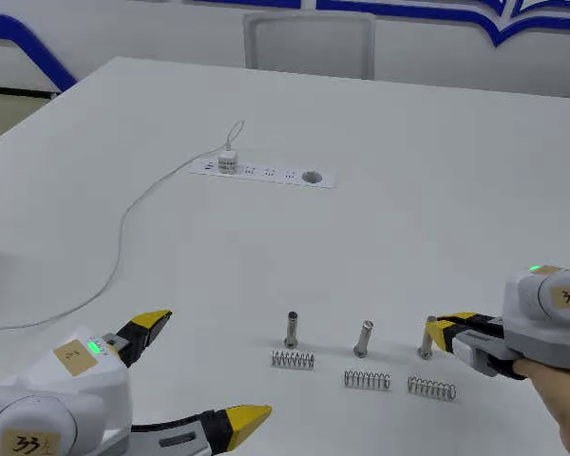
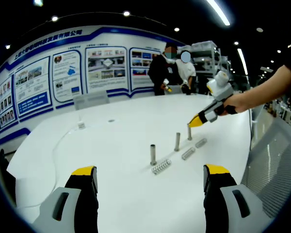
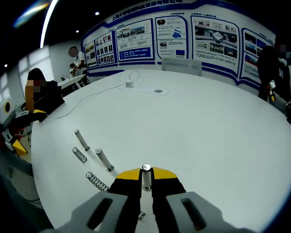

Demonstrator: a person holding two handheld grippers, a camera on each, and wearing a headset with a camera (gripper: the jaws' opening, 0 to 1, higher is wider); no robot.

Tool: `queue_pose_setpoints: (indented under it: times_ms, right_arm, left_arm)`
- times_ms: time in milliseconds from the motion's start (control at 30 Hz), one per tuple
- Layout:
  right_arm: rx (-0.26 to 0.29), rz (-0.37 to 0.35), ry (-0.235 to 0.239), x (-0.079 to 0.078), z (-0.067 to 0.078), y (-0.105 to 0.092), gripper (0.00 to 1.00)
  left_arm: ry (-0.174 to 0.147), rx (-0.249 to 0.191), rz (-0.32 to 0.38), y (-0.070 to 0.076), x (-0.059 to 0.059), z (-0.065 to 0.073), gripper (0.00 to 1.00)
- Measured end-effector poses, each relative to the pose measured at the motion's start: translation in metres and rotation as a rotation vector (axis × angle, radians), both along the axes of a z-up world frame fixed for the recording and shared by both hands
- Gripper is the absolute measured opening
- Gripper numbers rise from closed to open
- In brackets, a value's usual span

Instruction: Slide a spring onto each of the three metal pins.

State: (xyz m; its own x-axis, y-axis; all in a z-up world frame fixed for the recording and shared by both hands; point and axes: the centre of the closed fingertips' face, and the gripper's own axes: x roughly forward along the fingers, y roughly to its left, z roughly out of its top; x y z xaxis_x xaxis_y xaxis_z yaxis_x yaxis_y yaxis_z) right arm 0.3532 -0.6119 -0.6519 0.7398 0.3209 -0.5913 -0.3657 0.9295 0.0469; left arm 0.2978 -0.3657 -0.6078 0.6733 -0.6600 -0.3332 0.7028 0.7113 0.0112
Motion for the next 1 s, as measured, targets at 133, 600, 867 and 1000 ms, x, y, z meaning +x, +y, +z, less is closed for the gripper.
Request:
queue_pose_setpoints:
  times_ms: [133, 600, 867, 1000]
  right_arm:
    - [-0.001, 0.002, -0.006, -0.005, 0.0, -0.002, 0.08]
    - [-0.022, 0.004, 0.024, -0.02, -0.015, -0.004, 0.04]
    - [-0.007, 0.01, 0.035, -0.029, -0.018, -0.009, 0.1]
    - [-0.011, 0.037, 0.041, -0.035, -0.02, -0.012, 0.12]
  left_arm:
    - [0.0, 0.002, -0.003, 0.0, 0.0, 0.0, 0.92]
    - [-0.002, 0.011, -0.01, -0.001, -0.001, -0.001, 0.92]
    - [-0.038, 0.008, -0.03, -0.005, -0.002, 0.006, 0.9]
    - [-0.041, -0.03, -0.043, -0.009, -0.003, 0.011, 0.9]
